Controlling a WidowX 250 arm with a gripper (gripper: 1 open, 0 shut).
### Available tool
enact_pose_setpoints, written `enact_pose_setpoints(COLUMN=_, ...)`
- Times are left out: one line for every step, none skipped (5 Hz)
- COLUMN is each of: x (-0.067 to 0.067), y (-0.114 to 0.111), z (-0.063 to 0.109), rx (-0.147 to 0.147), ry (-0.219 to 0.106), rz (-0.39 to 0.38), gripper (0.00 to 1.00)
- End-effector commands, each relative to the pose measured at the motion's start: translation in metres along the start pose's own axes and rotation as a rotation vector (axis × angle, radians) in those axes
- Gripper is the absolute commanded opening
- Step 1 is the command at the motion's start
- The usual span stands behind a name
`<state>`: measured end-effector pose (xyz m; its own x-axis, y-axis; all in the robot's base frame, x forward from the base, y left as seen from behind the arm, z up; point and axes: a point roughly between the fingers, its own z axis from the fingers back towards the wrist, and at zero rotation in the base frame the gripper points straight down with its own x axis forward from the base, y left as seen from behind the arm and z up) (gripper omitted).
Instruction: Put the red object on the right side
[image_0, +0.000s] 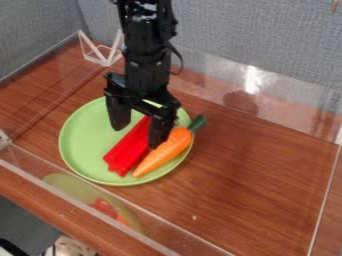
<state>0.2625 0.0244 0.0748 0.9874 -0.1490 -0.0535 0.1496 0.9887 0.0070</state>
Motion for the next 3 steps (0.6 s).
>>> enact_pose_setpoints(x=0.005, y=0.006, z=0.004, rx=0.017, ry=-0.050, rz=-0.053, gripper=1.00)
enact_pose_setpoints(x=0.012, y=0.003, z=0.000, rx=0.027, ry=-0.054, rz=-0.033, gripper=1.00)
enact_pose_setpoints(x=0.018, y=0.000, z=-0.001, rx=0.042, ry=-0.062, rz=-0.015, gripper=1.00)
